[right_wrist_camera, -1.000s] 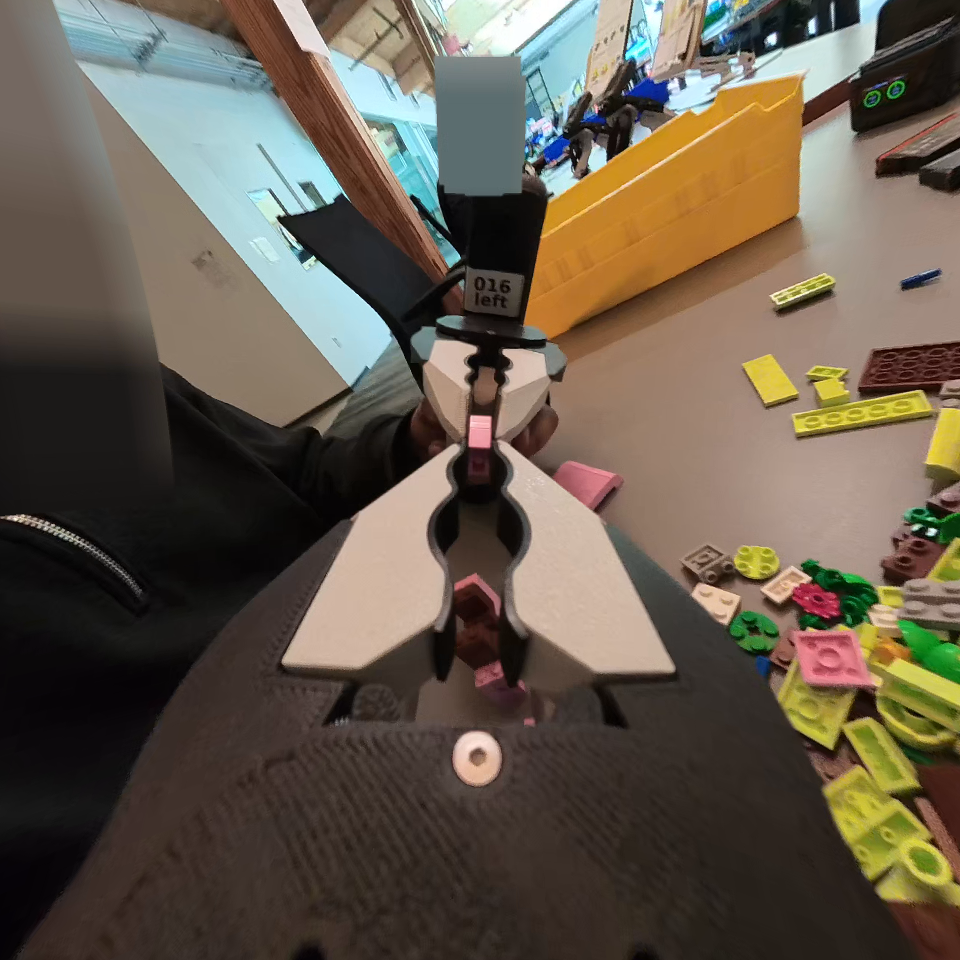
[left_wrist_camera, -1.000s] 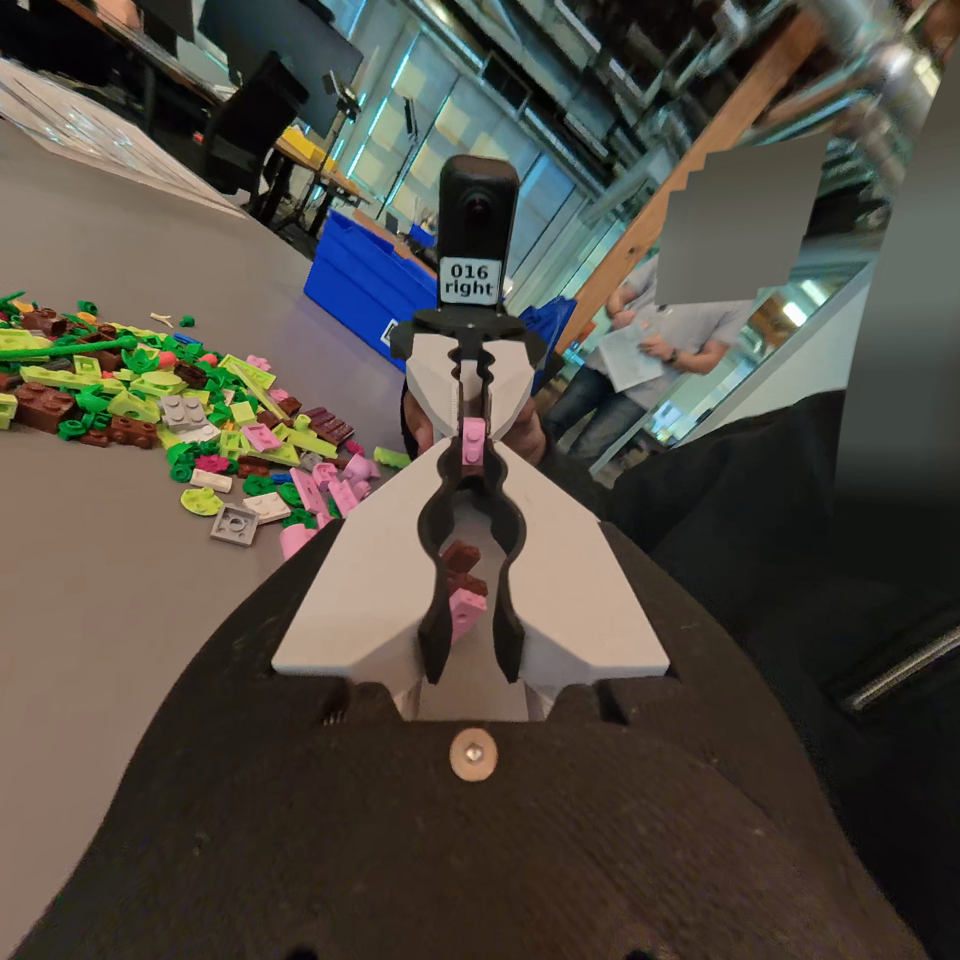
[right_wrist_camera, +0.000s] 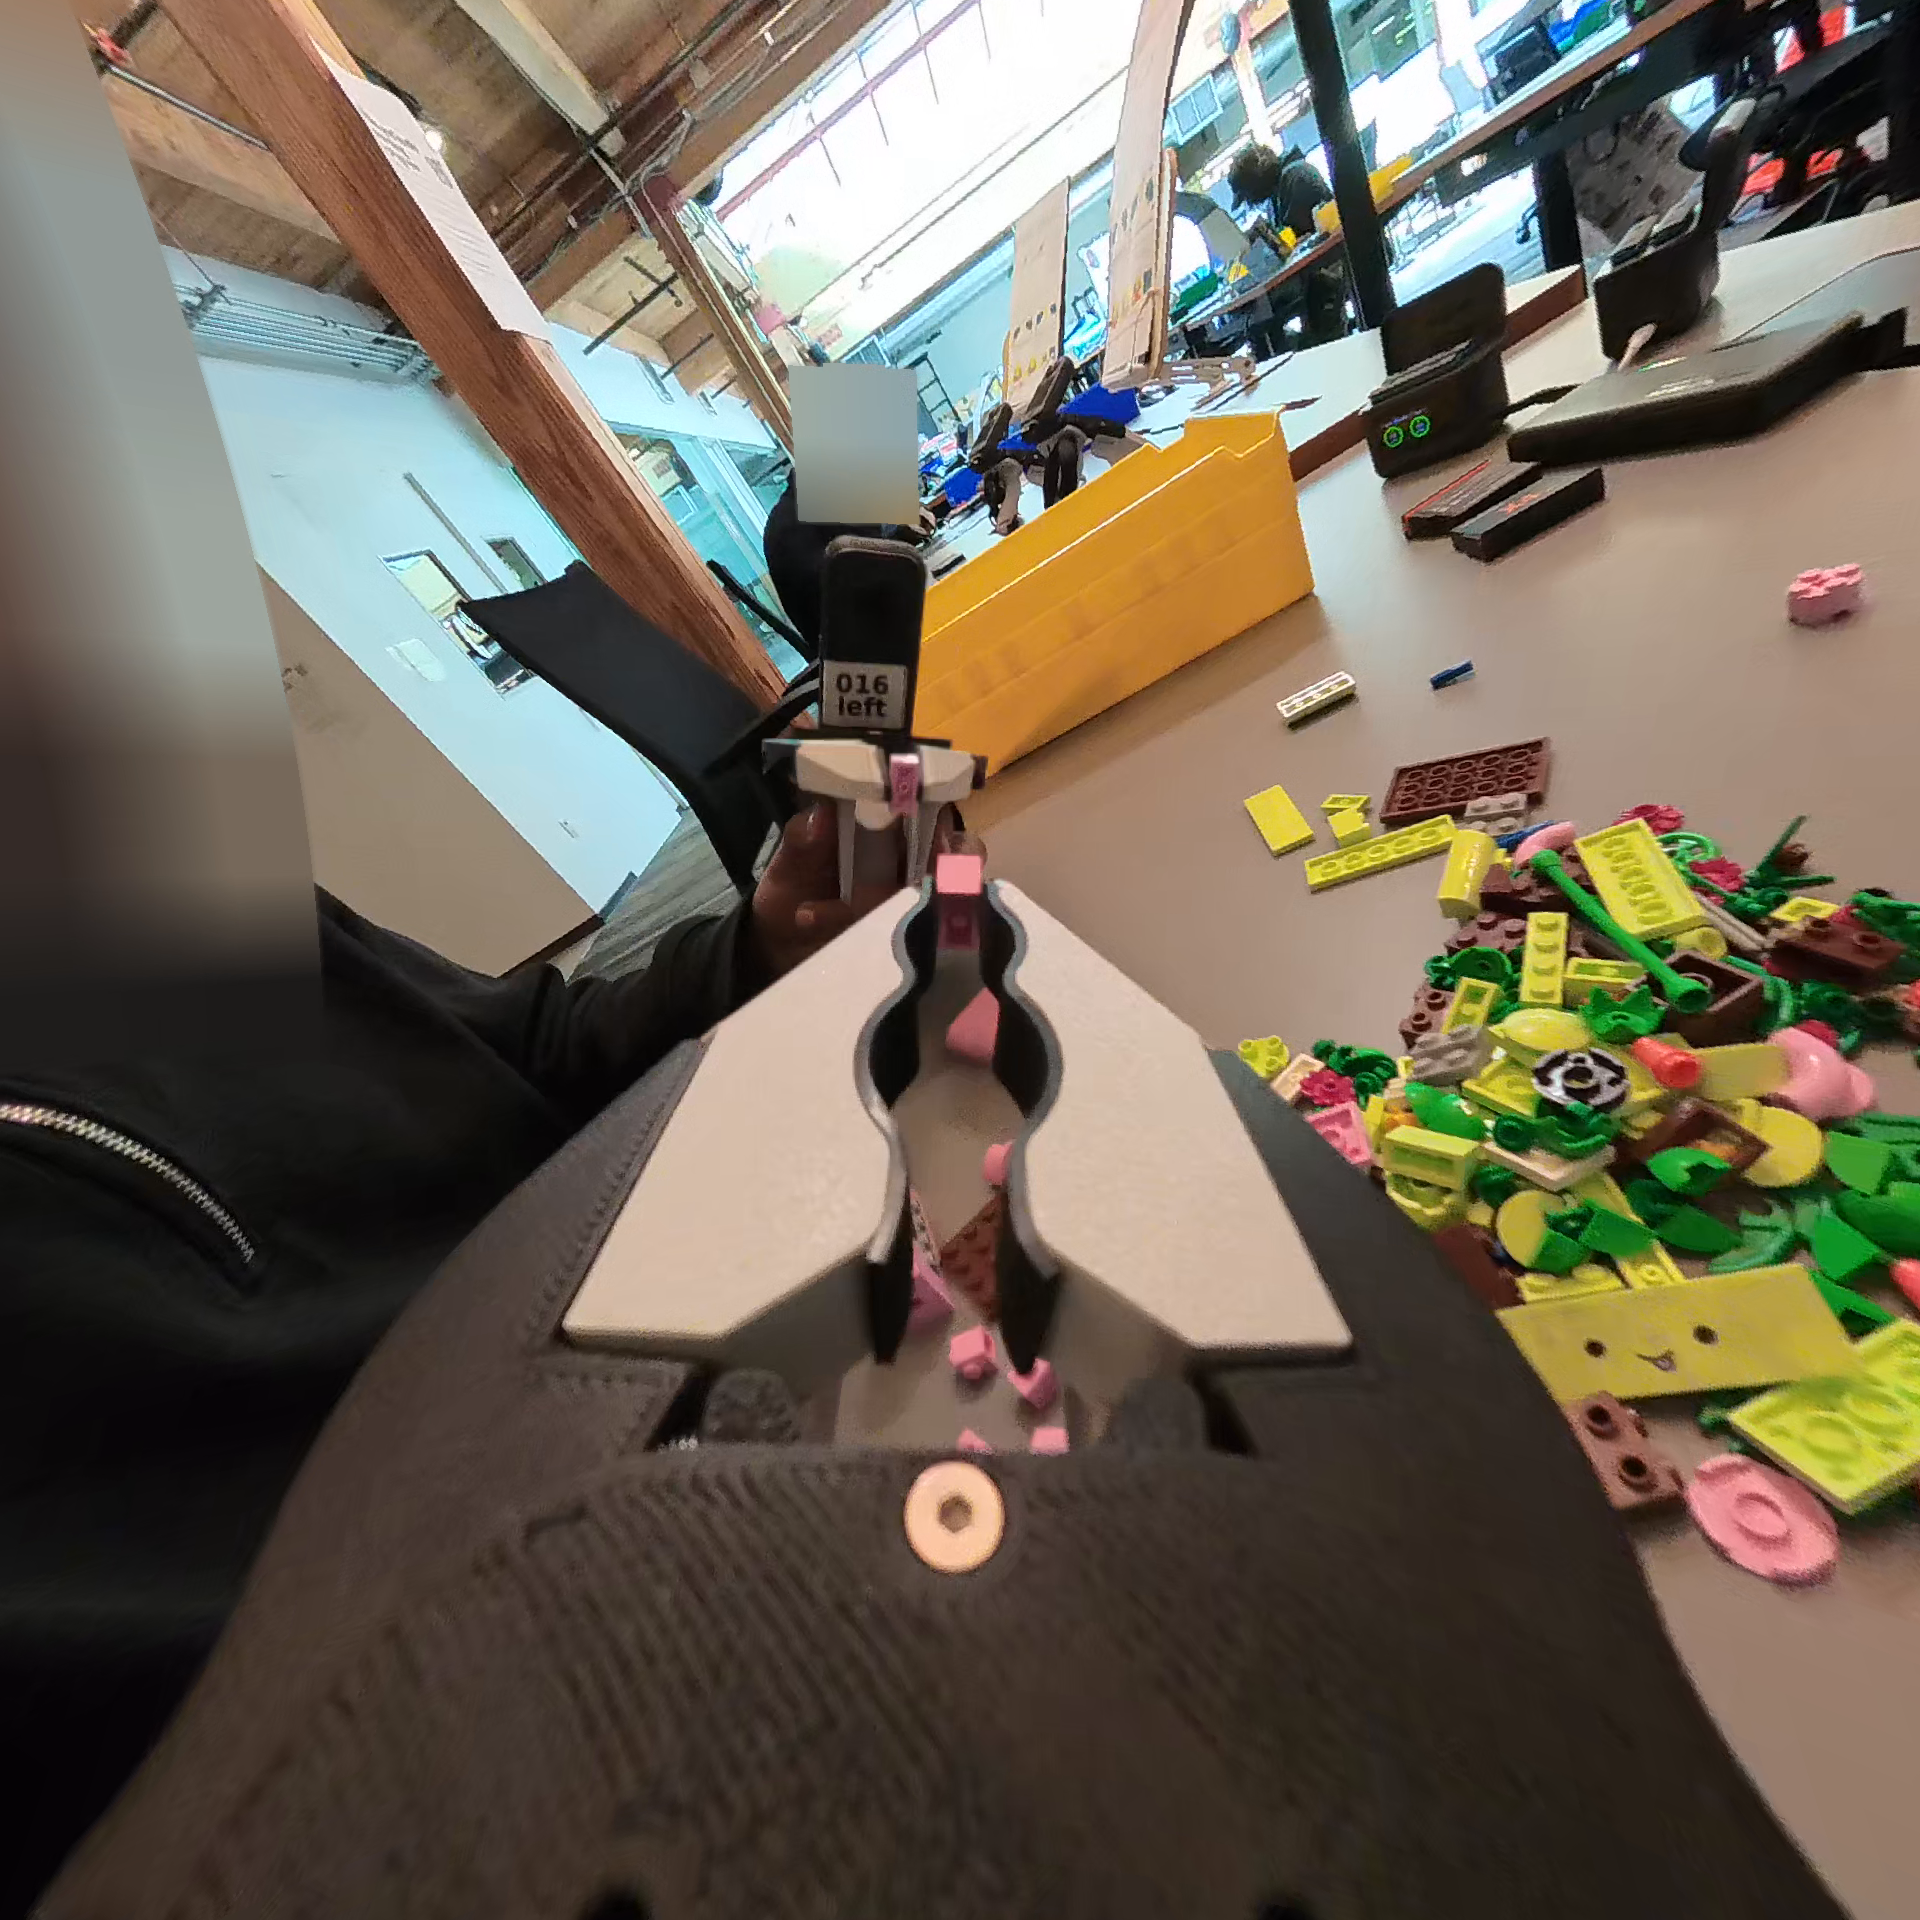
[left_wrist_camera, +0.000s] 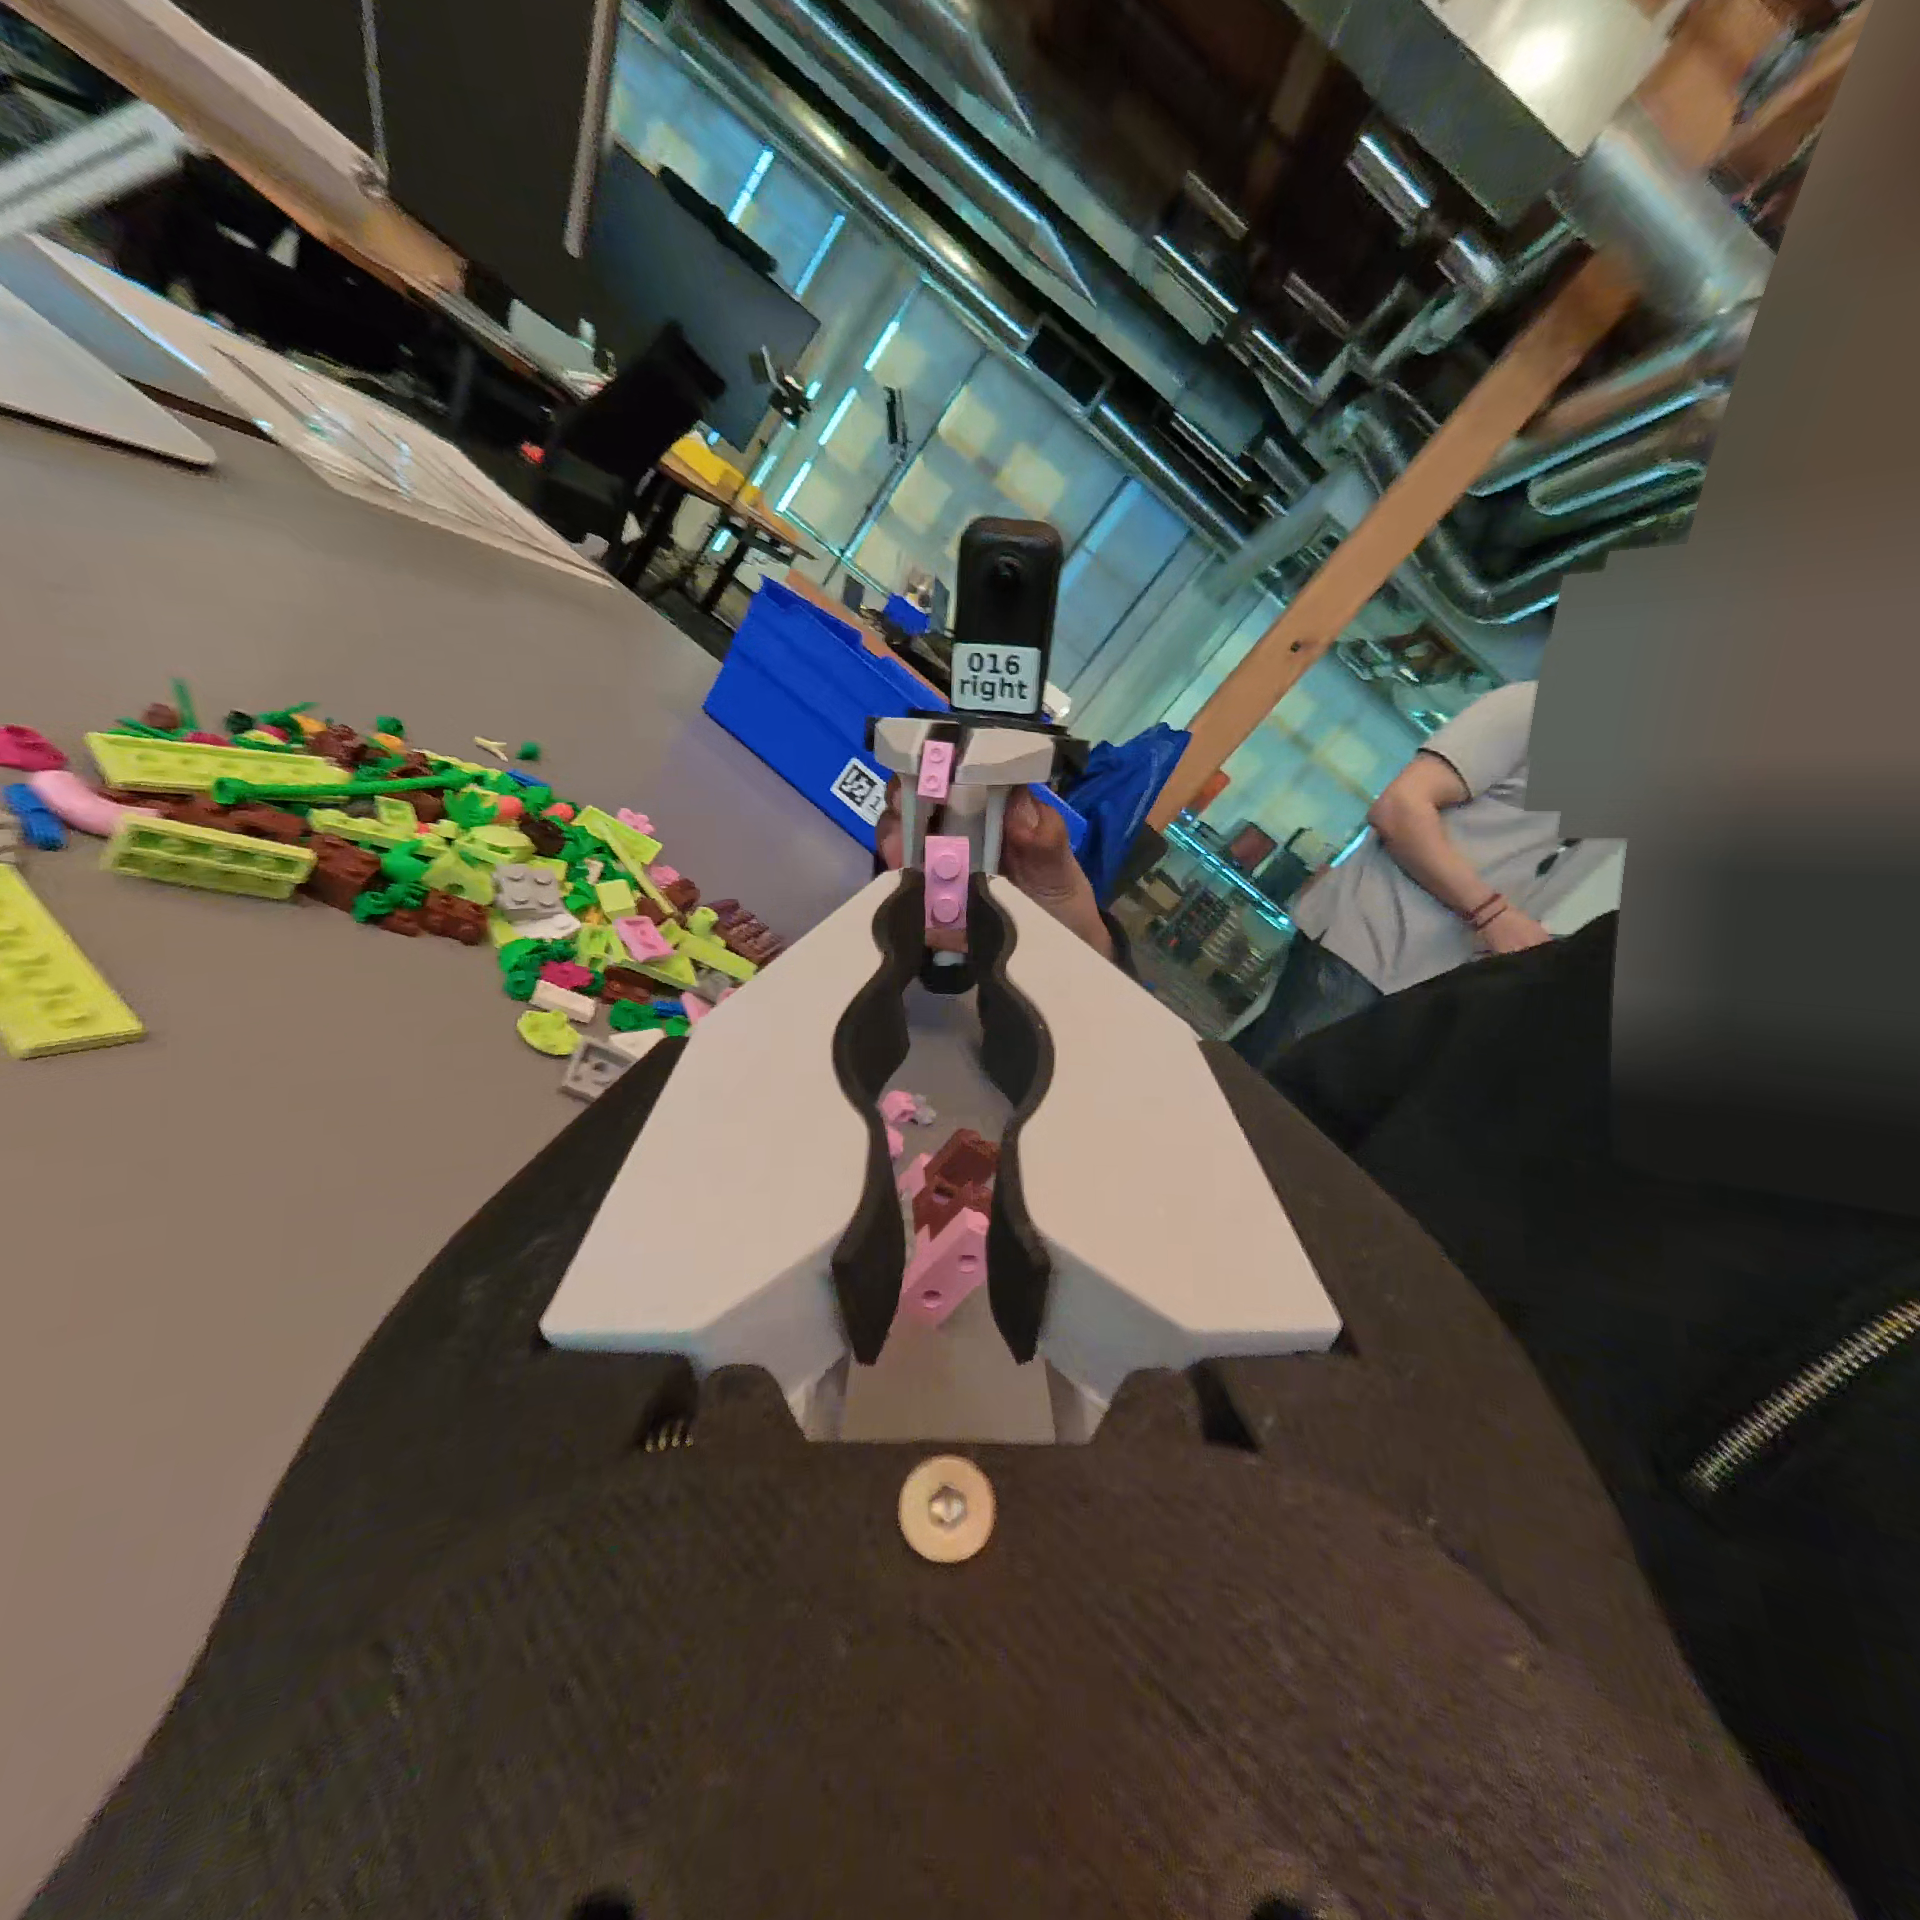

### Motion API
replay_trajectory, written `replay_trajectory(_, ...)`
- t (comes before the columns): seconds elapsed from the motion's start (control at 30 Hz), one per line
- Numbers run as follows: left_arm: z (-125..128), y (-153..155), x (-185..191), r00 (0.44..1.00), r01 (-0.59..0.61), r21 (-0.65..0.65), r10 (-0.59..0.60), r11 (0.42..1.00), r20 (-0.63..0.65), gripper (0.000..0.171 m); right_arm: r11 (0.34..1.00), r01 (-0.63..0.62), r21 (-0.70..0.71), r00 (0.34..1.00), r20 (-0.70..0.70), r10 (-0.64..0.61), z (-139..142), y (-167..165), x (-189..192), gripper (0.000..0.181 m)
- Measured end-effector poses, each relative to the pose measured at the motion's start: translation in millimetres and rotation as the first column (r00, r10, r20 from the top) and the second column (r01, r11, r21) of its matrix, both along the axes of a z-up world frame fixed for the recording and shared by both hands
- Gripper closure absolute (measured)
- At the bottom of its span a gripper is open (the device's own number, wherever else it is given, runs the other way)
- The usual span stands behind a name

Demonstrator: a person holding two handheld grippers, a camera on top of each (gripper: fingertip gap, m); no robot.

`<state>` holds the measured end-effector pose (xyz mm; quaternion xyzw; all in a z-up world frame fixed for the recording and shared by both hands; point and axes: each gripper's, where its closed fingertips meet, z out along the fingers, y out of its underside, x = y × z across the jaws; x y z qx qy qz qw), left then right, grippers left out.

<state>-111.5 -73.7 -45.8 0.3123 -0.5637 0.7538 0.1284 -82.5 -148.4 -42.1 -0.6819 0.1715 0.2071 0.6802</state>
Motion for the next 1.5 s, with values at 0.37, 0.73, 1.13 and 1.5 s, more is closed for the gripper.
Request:
replay_trajectory(0.37,5,4,-1,0.999,0.027,-0.076,-0.029,0.997,-0.024,0.167,0.960,0.057,-0.273,0.992,0.123,-0.024,-46,14,2,0.177)
replay_trajectory(0.73,-3,-6,-7,0.980,0.127,-0.137,-0.146,0.982,-0.132,0.167,0.922,0.248,-0.297,0.861,0.503,-0.070,-40,23,8,0.143)
replay_trajectory(1.13,-3,-36,-30,0.901,0.317,-0.260,-0.375,0.912,-0.219,0.167,0.976,0.216,-0.007,0.346,0.936,-0.069,-9,52,-61,0.156)
replay_trajectory(1.5,-5,-41,-36,0.888,0.353,-0.234,-0.403,0.906,-0.220,0.167,0.981,0.192,-0.033,0.370,0.928,-0.041,-10,52,-64,0.168)
